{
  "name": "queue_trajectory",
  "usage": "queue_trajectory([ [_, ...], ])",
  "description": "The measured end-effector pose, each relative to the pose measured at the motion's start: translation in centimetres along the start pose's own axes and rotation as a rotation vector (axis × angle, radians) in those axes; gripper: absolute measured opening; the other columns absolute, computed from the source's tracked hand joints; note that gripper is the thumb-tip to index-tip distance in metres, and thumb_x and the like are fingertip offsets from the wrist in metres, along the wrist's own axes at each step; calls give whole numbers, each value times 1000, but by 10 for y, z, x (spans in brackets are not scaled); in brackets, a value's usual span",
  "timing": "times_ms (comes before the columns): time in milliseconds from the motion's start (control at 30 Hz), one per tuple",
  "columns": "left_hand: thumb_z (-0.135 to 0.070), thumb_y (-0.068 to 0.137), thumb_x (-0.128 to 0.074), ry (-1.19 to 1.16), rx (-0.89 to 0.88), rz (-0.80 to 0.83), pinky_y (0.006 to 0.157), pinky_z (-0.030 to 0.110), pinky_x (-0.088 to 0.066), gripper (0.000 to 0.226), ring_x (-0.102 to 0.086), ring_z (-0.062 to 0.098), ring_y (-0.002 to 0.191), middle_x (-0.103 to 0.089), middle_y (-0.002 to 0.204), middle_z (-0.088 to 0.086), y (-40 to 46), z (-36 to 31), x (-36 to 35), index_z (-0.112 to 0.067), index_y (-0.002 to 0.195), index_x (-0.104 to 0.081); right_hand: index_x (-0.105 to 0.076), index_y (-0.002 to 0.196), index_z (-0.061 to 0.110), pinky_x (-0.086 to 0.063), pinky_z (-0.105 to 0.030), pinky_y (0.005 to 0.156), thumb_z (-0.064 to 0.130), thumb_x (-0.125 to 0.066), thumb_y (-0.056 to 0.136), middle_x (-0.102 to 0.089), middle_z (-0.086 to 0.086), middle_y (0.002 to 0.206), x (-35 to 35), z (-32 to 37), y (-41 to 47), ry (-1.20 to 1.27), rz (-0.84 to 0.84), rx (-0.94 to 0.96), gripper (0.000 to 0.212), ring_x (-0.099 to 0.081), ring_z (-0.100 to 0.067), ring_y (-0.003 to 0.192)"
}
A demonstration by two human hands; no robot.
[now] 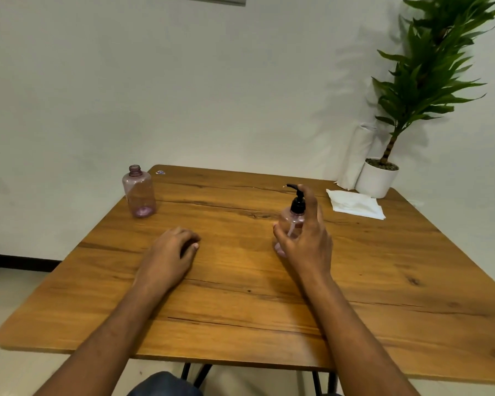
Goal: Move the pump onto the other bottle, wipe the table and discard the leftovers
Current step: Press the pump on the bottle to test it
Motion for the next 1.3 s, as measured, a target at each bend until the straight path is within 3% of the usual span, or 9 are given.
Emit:
queue_trajectory([
  [200, -31, 101, -60, -23, 9, 15, 97, 32, -46, 27, -53, 10, 121, -62, 131, -10, 1, 2, -1, -30, 127, -68, -6, 160, 56, -63, -37, 62, 35, -82, 88, -57, -3, 136, 3, -1, -4, 7, -20, -3, 107, -68, -16, 80],
  [367, -33, 101, -60, -29, 16, 32, 100, 34, -46, 29, -52, 10, 123, -61, 133, -11, 2, 5, -1, -31, 129, -66, -13, 159, 52, -60, -31, 58, 32, -84, 88, -57, -5, 138, 0, 0, -2, 11, -26, 8, 102, -70, -16, 78],
  [567, -33, 101, -60, -30, 11, 18, 99, 35, -47, 28, -52, 11, 123, -62, 132, -10, 2, 6, -2, -30, 129, -67, -17, 154, 51, -44, -16, 53, 33, -84, 88, -61, -7, 136, -1, -3, -1, 26, -14, 2, 95, -68, -13, 75],
  [800, -34, 101, -59, -39, 14, 24, 101, 36, -47, 29, -51, 11, 125, -61, 134, -10, 3, 8, -4, -31, 130, -66, -16, 158, 51, -60, -31, 57, 34, -83, 88, -58, -5, 138, -1, -2, -3, 20, -29, 4, 98, -70, -15, 78],
  [867, -34, 101, -60, -35, 17, 27, 100, 36, -47, 29, -51, 10, 124, -60, 134, -10, 4, 9, -5, -32, 130, -66, -18, 155, 51, -59, -27, 55, 34, -83, 89, -61, -7, 135, -2, -3, -2, 40, -23, -5, 95, -70, -13, 74],
  [1000, -35, 101, -60, -36, 8, 24, 100, 36, -48, 29, -51, 9, 124, -60, 134, -11, 4, 11, -5, -33, 129, -65, -20, 153, 49, -41, -12, 53, 35, -85, 87, -63, -8, 134, -2, -5, 0, 28, -12, -5, 93, -69, -11, 71],
  [1300, -34, 101, -59, -22, -7, 0, 99, 34, -46, 28, -52, 9, 122, -62, 132, -11, 4, 9, -4, -31, 128, -67, -19, 154, 49, -51, -21, 54, 35, -84, 88, -61, -8, 135, -1, -4, -1, 50, -29, 24, 93, -70, -15, 72],
])
Point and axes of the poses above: each hand's wrist, its own y-axis towards the middle knuckle, its own x-axis out of the back of the hand, z = x × y, the point moved 2 cm from there along y, towards the middle knuckle
